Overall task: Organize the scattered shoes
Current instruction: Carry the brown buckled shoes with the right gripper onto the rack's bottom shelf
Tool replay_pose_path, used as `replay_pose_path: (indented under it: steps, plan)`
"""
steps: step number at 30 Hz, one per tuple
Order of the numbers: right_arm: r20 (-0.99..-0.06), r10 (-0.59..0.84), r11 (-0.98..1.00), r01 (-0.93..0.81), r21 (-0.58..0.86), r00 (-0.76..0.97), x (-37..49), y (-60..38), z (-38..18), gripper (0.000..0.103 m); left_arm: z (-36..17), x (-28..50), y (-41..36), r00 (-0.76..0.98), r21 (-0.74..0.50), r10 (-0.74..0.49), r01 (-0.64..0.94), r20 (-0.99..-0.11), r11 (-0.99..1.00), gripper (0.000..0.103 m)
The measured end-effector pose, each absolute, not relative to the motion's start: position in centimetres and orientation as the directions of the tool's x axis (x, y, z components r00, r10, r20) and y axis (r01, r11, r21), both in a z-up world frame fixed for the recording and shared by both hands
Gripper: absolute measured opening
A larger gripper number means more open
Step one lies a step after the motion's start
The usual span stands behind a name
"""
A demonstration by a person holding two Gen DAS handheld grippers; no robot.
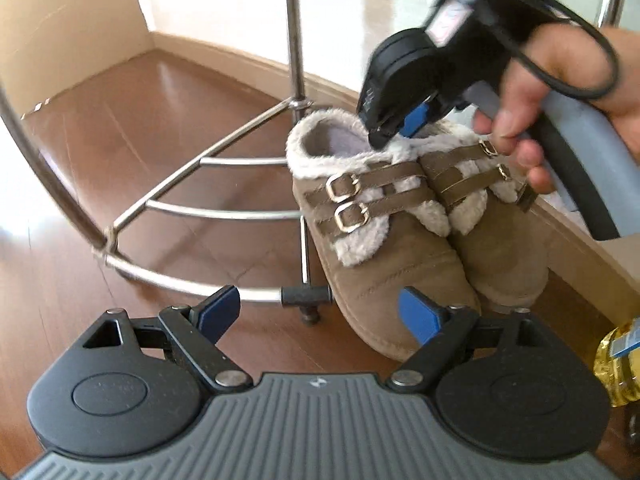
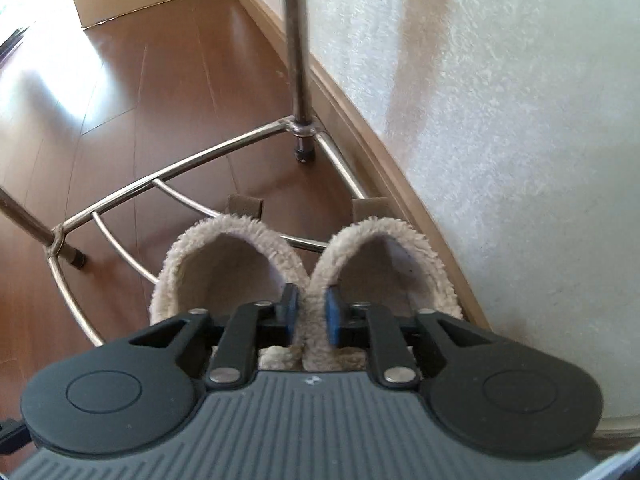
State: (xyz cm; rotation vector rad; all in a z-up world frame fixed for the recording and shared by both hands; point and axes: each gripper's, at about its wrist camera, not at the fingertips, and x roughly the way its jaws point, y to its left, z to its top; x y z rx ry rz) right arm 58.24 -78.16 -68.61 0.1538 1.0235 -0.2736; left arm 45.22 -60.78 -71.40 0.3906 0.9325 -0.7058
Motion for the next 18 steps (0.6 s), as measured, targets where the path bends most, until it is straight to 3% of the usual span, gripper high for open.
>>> replay_pose_path:
  steps: [1, 3, 9, 14, 18]
  plan:
    - [-0.825, -0.170, 0.962, 0.273, -0.020, 0.540, 56.7, -77.6, -67.7, 0.043, -71.4, 44.8, -60.2, 0.394, 0.006, -0.379, 0.700, -0.837, 0.714, 0.088]
    - [-0.794, -0.183, 0.965, 0.259, -0.034, 0.579, 53.4, -76.3, -66.3, 0.061, -71.2, 43.5, -58.8, 0.377, -0.004, -0.379, 0.703, -0.845, 0.711, 0.088]
    - [-0.897, -0.127, 0.970, 0.244, -0.022, 0.423, 42.9, -71.5, -68.7, 0.061, -70.8, 38.7, -56.2, 0.315, 0.009, -0.356, 0.760, -0.879, 0.649, 0.088]
    - [-0.941, -0.162, 0.962, 0.261, -0.083, 0.297, 43.0, -70.8, -72.9, 0.061, -70.9, 36.0, -54.9, 0.273, -0.002, -0.365, 0.798, -0.890, 0.603, 0.088]
    - [-0.954, -0.153, 0.934, 0.354, -0.054, 0.258, 44.7, -72.7, -73.8, 0.065, -70.8, 35.7, -54.4, 0.273, -0.031, -0.378, 0.775, -0.885, 0.631, 0.088]
